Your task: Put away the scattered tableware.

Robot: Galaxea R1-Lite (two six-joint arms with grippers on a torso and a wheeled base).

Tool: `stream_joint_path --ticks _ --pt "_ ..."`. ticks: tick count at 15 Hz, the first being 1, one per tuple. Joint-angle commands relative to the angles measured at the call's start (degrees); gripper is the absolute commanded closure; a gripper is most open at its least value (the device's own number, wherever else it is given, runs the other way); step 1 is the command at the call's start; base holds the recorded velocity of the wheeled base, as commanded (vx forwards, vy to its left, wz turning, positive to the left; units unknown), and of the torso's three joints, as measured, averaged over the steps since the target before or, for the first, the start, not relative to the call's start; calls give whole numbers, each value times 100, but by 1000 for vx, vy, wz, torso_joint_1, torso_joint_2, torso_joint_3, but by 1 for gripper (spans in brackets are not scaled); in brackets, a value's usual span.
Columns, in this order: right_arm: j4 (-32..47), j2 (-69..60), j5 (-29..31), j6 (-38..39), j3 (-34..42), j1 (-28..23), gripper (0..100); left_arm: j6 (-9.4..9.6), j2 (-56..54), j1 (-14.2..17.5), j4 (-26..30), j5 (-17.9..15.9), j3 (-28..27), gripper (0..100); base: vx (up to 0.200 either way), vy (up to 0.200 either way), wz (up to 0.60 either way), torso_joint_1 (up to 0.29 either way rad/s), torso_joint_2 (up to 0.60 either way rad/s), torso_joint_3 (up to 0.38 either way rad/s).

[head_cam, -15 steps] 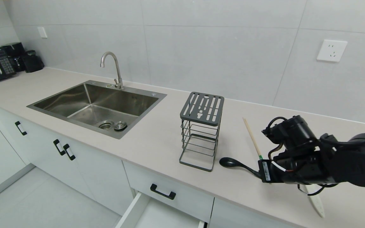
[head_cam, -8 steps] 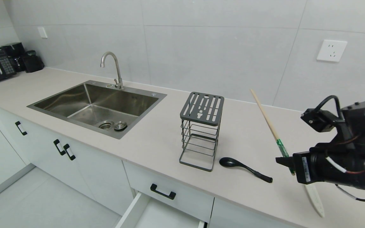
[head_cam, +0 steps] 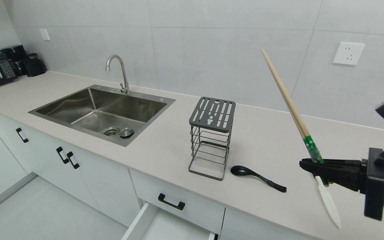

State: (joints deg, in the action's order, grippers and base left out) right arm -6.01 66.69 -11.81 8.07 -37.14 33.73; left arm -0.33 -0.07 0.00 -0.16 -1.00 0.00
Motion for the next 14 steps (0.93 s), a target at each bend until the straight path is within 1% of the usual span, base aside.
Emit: stream_joint_path --ticks 1,2,4,6,8,9,13,14 --pt "-23 -245 -339 -139 401 397 100 -2 7 0 -2 3 0 0 0 0 0 0 0 0" --pt "-5 -297 -436 -130 471 705 100 -2 7 -9 -2 3 0 0 0 0 0 0 0 0" --pt "74 -289 -471 -113 480 784 100 -2 7 0 -2 3 0 0 0 0 0 0 0 0" --pt "170 -104 -489 -315 665 872 100 -2 7 0 -2 3 0 0 0 0 0 0 0 0" --pt "188 362 -489 -1396 550 890 100 -2 7 0 -2 -6 0 0 0 0 0 0 0 0" --pt "249 546 -489 -1704 445 890 100 -2 7 0 -2 -6 0 0 0 0 0 0 0 0" --pt "399 1179 -489 -1783 23 898 100 -11 7 0 -2 3 0 0 0 0 0 0 0 0" --pt "390 1364 -489 -1783 -126 986 100 -2 7 0 -2 3 0 0 0 0 0 0 0 0"
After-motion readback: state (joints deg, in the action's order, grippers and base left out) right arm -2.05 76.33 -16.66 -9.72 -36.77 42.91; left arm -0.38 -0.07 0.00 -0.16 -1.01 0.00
